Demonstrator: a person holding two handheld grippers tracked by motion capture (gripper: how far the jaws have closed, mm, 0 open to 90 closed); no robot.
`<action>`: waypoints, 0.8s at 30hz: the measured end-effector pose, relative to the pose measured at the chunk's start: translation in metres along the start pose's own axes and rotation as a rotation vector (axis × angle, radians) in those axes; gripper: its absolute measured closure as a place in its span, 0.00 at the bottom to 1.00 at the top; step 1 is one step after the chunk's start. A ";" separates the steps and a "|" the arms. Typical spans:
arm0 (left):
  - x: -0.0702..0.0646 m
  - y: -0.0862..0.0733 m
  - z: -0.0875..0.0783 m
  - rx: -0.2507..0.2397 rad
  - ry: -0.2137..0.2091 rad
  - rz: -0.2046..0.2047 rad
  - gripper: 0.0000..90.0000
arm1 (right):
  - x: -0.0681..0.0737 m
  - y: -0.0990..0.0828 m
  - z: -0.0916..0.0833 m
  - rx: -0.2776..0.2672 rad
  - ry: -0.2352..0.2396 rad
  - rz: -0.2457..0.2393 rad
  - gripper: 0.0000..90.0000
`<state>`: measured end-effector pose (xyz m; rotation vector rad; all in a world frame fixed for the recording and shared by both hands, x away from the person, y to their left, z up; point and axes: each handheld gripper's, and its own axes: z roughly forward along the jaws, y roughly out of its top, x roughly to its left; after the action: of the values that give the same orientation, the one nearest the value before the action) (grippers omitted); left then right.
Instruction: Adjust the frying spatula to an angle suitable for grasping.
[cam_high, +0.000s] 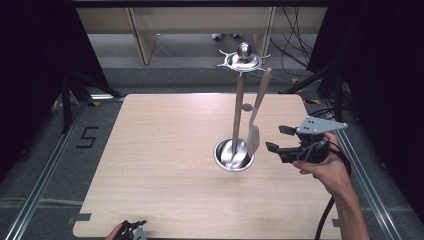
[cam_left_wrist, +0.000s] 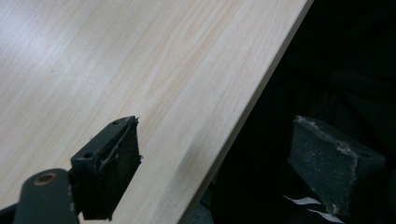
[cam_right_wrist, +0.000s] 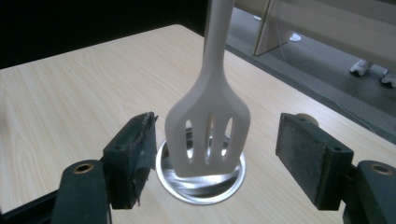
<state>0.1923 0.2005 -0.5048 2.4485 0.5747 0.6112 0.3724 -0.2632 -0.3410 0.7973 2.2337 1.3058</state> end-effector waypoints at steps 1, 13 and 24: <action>-0.001 0.000 0.001 -0.001 0.003 -0.002 0.17 | 0.003 -0.003 0.001 -0.009 -0.004 0.022 0.33; 0.000 0.003 0.000 -0.008 -0.008 -0.005 0.17 | 0.009 -0.027 -0.001 0.024 -0.009 0.043 0.32; 0.002 0.002 -0.001 -0.006 0.016 -0.016 0.17 | 0.015 -0.056 0.007 0.079 0.027 0.086 0.31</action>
<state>0.1937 0.2006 -0.5021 2.4335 0.5976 0.6256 0.3510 -0.2710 -0.3945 0.9190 2.3082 1.2811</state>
